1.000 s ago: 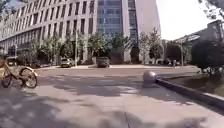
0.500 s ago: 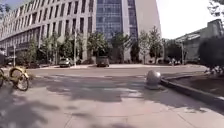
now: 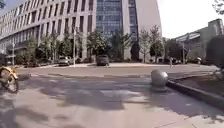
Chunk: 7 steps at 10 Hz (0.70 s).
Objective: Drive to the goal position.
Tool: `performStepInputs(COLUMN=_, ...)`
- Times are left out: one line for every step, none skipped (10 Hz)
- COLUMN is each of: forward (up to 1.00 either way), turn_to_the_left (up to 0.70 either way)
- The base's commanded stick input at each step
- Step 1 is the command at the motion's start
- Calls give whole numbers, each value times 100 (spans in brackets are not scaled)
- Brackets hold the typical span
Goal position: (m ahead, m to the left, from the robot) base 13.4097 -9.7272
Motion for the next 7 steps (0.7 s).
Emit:
performStepInputs(forward=70, turn_to_the_left=0)
performStepInputs(forward=70, turn_to_the_left=0)
performStepInputs(forward=70, turn_to_the_left=0)
performStepInputs(forward=70, turn_to_the_left=0)
performStepInputs(forward=70, turn_to_the_left=0)
performStepInputs(forward=70, turn_to_the_left=0)
performStepInputs(forward=70, turn_to_the_left=0)
